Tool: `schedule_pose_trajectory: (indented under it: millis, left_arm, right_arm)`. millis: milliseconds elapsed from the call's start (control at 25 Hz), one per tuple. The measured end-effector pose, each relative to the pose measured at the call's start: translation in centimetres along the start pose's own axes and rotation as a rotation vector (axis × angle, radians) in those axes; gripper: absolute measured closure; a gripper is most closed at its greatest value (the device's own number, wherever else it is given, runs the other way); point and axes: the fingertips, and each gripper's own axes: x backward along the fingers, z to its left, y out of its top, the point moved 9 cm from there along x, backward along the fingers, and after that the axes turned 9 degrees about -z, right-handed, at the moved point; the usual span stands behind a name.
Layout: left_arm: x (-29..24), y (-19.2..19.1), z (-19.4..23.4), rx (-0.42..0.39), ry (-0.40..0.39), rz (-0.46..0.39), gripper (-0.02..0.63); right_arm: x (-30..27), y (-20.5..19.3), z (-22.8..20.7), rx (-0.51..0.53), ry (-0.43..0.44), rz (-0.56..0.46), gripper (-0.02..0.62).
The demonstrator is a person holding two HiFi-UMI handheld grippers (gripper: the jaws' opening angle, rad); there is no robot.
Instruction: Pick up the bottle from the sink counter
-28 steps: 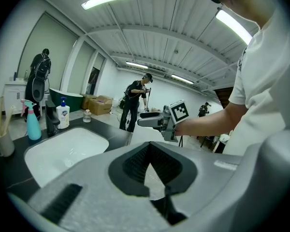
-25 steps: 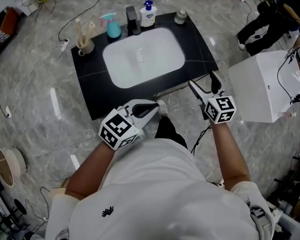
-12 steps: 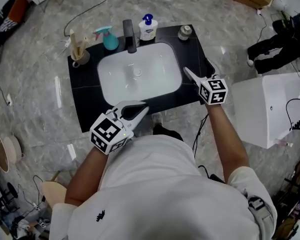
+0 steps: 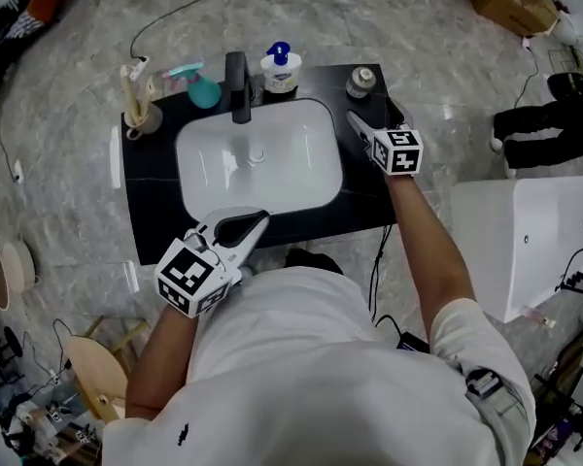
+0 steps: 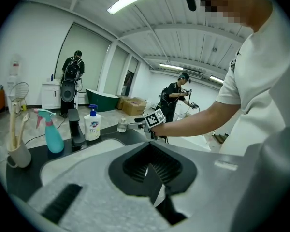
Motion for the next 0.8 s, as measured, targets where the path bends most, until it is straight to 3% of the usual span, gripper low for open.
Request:
schedule_pose_trajectory:
  millis: [280, 800]
  left_arm:
    - [-1.3, -0.1, 0.9, 0.048, 0.090, 0.005, 0.601]
    - [-1.9, -0.4, 2.2, 0.091, 0.174, 0.040, 0.601]
  right_arm:
    - [-5.6, -1.8, -3.1, -0.005, 0.021, 0.035, 0.144]
    - [-12.5, -3.7, -5.3, 0.001, 0.045, 0.075, 0.140]
